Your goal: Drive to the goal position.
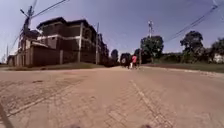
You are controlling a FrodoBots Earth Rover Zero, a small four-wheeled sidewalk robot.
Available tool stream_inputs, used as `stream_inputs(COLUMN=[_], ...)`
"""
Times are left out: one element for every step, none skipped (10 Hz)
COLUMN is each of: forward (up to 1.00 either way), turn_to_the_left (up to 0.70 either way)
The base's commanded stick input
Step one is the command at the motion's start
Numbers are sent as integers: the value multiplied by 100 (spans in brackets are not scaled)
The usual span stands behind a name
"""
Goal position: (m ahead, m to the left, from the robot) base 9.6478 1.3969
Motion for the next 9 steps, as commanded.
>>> stream_inputs(forward=[30, 30, 30, 30, 30, 30, 30, 30, 30], turn_to_the_left=[0, 0, 0, 0, 1, 17, 34, 51, 67])
